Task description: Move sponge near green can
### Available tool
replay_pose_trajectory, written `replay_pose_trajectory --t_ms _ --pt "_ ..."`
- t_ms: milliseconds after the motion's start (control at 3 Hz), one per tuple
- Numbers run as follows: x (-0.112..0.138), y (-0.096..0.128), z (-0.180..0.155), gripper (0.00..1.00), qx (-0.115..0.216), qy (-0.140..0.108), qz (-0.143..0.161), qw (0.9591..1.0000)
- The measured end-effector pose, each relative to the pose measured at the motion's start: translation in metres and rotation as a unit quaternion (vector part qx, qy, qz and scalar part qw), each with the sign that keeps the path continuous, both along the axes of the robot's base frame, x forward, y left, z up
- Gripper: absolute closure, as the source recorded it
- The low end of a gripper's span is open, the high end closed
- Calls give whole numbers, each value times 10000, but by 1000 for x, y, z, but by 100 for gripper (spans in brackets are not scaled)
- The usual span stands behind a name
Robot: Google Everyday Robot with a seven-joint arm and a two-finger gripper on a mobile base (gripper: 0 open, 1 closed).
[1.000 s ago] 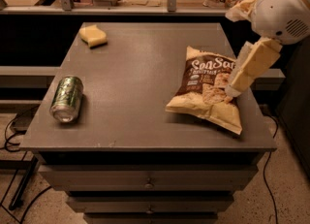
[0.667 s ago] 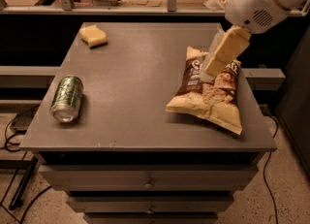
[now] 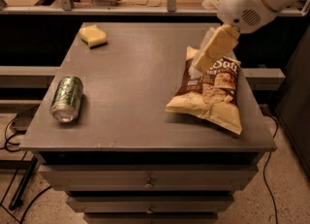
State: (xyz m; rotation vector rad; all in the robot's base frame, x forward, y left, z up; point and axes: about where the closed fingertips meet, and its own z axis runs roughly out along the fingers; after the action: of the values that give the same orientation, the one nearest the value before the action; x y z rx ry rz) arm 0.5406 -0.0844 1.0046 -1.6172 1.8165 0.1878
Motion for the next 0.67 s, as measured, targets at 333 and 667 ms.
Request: replay_pose_trajectory --t_ms 333,667 --pt "46 55 -7 0 630 35 -150 9979" --pt "78 88 -24 0 983 200 -218 9947"
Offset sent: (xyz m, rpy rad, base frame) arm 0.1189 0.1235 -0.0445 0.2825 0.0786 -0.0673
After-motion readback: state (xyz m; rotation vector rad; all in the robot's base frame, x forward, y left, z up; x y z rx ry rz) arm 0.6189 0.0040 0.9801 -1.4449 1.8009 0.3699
